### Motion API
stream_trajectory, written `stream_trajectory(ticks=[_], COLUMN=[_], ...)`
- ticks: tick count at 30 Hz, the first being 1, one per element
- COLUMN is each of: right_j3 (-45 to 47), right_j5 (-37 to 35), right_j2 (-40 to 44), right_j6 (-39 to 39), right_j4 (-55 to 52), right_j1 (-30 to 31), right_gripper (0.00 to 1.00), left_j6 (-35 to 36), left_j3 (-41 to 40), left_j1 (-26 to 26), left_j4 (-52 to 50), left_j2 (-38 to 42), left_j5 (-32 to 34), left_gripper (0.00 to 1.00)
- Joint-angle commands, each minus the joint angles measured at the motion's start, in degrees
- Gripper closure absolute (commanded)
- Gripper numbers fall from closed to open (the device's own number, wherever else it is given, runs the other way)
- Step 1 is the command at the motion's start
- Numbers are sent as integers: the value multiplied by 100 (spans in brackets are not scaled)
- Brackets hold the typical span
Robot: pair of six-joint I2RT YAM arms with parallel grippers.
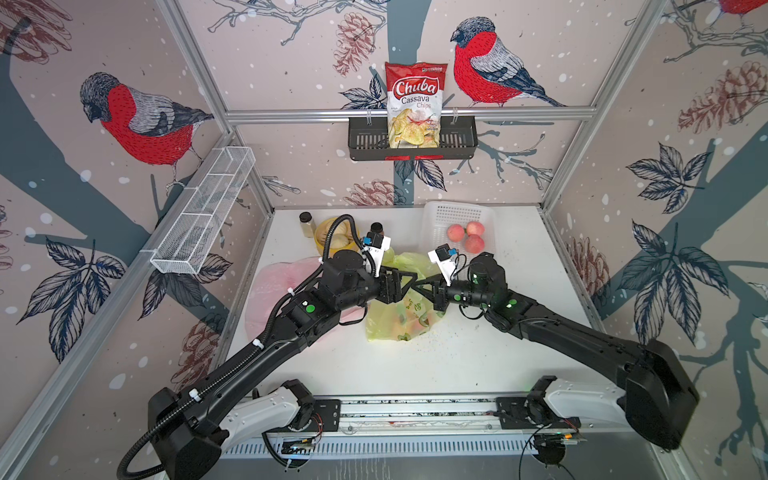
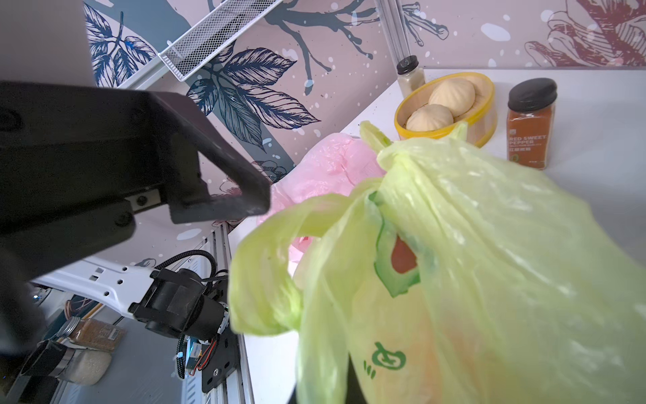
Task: Place the peach into a plastic bag & tie a knot
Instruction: Tie the plastic bag at the center of the board.
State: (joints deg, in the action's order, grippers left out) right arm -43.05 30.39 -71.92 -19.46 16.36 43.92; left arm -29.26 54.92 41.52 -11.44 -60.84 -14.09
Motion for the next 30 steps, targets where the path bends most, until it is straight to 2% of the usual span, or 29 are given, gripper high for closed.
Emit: stream_trajectory(ticks=[1,2,3,9,12,16,21,26,30], right_j3=[-122,-142,-156,-173,-170,-161,-79,17,92], right_j5=[125,125,125,124,103,21,59,-18,-205], right_j2=[-159,-184,-213,-287,-314,-310,-315,-279,-366], right_j6=[52,54,60,84,92,92,66,107,48], right_j4=[271,271,262,221,217,208,230,74,-74], right_j1=[71,94,118,186,192,191,48,-114,-318], right_gripper=[100,100,100,100,100,100,100,100,100], left_j6=[130,109,87,-56,-81,-67,-16,85,131], left_j3=[98,103,99,30,47,89,46,25,-6], left_j1=[6,6,6,6,6,6,8,-27,-126], left_j4=[-337,-341,-321,-80,8,-56,-254,-443,-419], left_j2=[-102,-112,-107,-64,-191,-341,-204,17,34], left_j5=[391,470,576,659,419,210,482,819,569], left_gripper=[32,26,24,26,39,70,100,100,100])
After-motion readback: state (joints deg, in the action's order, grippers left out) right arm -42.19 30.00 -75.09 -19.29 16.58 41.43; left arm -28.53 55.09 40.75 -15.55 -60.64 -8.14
